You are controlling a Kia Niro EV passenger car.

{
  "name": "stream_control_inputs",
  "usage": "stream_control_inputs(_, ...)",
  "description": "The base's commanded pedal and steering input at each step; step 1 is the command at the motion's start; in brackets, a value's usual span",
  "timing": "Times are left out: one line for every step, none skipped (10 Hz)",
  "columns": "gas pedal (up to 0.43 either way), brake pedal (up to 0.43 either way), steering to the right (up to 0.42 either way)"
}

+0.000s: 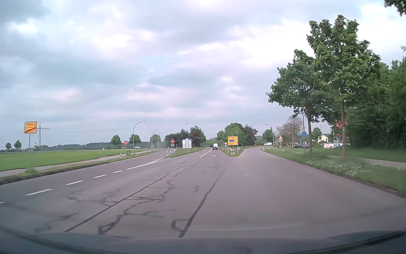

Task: Follow the waypoints while adhering to traffic rules and regulations

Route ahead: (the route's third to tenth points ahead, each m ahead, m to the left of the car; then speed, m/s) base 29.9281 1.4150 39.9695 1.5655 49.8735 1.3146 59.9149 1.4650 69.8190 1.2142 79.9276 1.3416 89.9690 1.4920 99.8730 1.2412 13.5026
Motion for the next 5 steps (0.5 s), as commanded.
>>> stream_control_inputs(0.15, 0.0, -0.001)
stream_control_inputs(0.15, 0.0, -0.001)
stream_control_inputs(0.15, 0.0, -0.001)
stream_control_inputs(0.15, 0.0, -0.001)
stream_control_inputs(0.15, 0.0, -0.001)
